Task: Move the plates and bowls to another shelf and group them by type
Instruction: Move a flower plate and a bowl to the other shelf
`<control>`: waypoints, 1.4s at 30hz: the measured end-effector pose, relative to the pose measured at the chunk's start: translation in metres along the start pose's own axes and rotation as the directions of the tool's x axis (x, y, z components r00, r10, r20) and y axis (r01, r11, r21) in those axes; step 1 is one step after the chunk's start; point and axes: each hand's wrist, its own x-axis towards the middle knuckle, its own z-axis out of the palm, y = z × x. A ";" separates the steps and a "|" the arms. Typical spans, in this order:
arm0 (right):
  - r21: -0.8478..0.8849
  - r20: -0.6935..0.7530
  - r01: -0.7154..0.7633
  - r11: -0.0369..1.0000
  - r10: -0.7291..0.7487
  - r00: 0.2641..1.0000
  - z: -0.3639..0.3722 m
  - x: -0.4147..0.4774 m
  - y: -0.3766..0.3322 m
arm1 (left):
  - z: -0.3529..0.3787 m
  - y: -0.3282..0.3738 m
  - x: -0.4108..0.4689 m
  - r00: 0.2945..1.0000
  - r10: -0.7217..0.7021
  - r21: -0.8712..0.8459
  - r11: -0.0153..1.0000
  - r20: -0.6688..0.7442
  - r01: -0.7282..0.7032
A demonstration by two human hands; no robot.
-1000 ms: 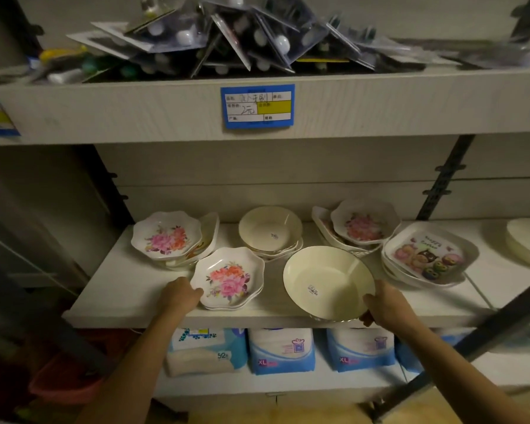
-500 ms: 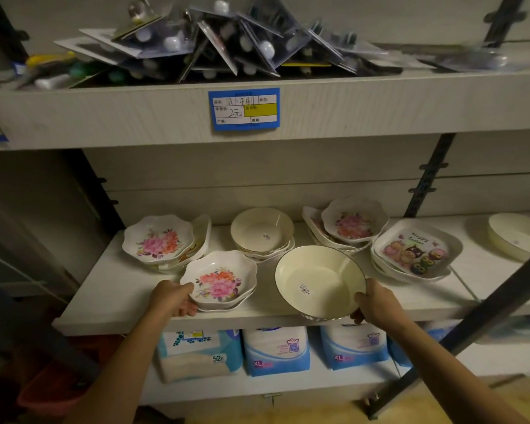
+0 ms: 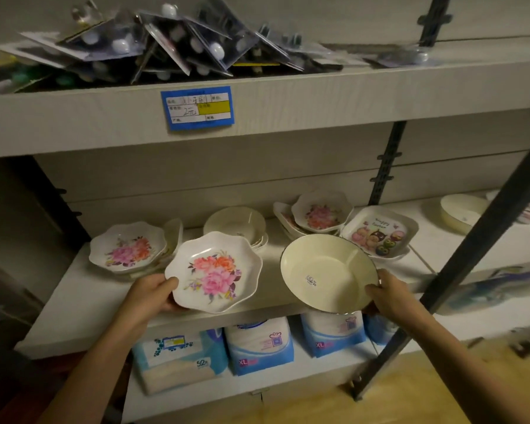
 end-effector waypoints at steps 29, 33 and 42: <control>0.062 -0.229 -0.111 0.992 0.123 0.966 -0.265 -0.059 0.255 | 0.336 0.071 -0.149 0.934 0.119 0.126 0.977 0.336 -0.170; 0.055 -0.217 -0.114 0.992 0.123 0.968 -0.304 -0.044 0.284 | 0.381 0.082 -0.171 0.931 0.119 0.107 0.980 0.345 -0.165; 0.115 -0.221 -0.078 0.990 0.102 0.970 -0.372 0.009 0.335 | 0.472 0.112 -0.186 0.951 0.116 0.135 0.978 0.287 -0.160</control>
